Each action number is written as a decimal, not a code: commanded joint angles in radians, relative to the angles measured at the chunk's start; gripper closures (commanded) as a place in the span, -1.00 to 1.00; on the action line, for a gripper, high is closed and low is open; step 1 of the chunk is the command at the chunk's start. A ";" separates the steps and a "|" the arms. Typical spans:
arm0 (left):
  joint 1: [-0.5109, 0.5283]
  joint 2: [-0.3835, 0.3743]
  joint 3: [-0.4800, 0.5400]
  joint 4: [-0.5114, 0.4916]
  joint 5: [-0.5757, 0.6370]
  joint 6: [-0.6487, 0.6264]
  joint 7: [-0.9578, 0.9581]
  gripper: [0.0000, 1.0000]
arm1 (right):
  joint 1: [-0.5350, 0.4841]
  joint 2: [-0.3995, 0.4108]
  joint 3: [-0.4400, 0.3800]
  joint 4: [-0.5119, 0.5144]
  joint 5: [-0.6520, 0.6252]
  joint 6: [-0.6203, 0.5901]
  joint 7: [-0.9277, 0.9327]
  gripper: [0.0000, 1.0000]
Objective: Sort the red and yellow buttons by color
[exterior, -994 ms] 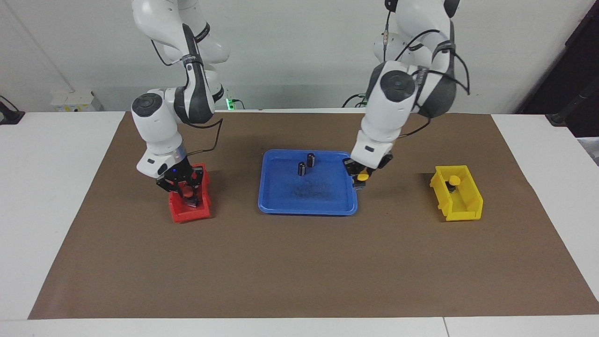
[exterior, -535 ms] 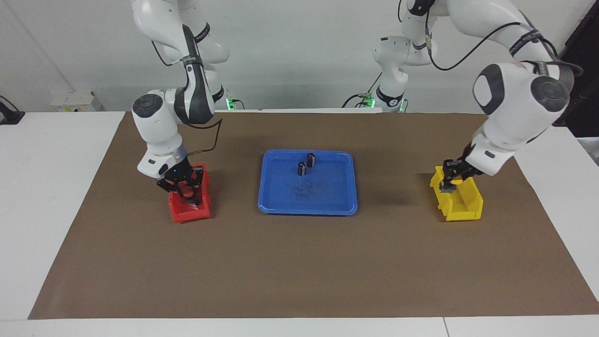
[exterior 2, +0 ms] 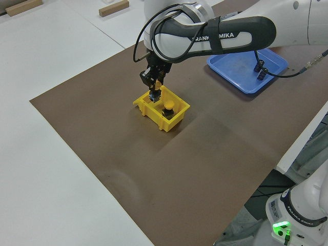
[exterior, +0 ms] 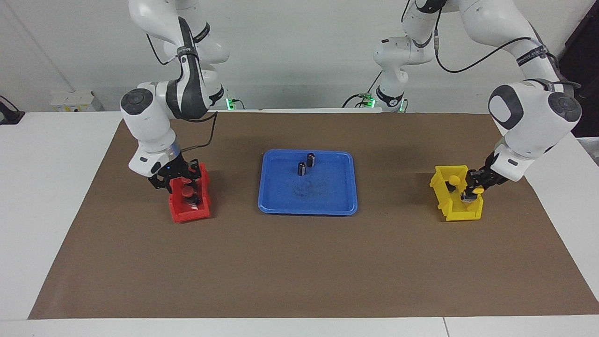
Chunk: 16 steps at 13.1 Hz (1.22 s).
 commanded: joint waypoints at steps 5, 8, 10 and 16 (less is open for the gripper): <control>0.007 0.005 -0.008 -0.110 0.017 0.178 0.004 0.97 | -0.018 -0.045 0.004 0.365 0.001 -0.479 0.118 -1.00; 0.009 0.018 -0.008 -0.110 0.017 0.191 0.011 0.55 | -0.077 -0.040 -0.019 0.370 0.000 -0.475 0.115 -1.00; 0.011 0.021 -0.008 -0.098 0.017 0.175 0.010 -0.14 | -0.086 -0.046 -0.022 0.367 0.001 -0.498 0.109 -1.00; 0.000 0.016 -0.005 0.072 0.017 -0.052 0.010 -0.66 | -0.081 -0.062 -0.023 0.356 0.001 -0.500 0.109 -1.00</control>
